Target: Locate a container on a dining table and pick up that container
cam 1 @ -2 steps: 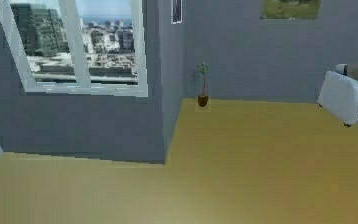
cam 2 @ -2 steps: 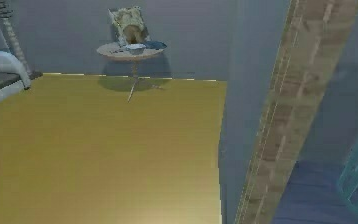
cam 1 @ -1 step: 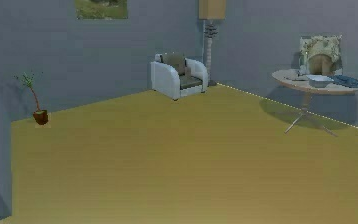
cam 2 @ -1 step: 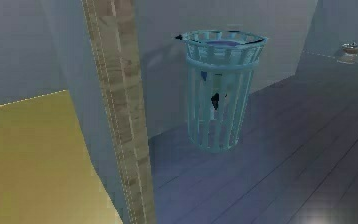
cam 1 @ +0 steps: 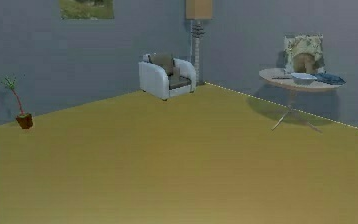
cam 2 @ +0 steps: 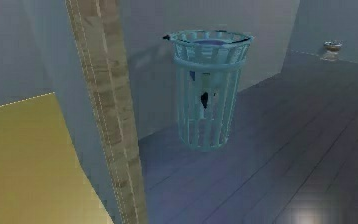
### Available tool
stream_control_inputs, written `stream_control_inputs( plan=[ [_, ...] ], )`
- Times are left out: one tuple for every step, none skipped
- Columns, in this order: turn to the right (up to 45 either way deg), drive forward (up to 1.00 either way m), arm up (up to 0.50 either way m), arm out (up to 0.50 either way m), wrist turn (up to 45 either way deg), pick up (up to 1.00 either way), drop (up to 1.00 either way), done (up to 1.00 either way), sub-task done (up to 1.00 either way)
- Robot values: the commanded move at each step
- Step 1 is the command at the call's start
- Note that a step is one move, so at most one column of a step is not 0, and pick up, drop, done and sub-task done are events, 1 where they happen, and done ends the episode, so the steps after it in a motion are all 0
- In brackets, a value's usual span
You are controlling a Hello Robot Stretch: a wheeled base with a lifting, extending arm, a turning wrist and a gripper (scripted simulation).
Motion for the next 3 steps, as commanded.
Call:
stream_control_inputs(
  plan=[
    [0.0, 0.45, 0.0, 0.0, 0.0, 0.0, 0.0, 0.0, 0.0],
    [45.0, 0.0, 0.0, 0.0, 0.0, 0.0, 0.0, 0.0, 0.0],
    [6.0, 0.0, 0.0, 0.0, 0.0, 0.0, 0.0, 0.0, 0.0]
  ],
)
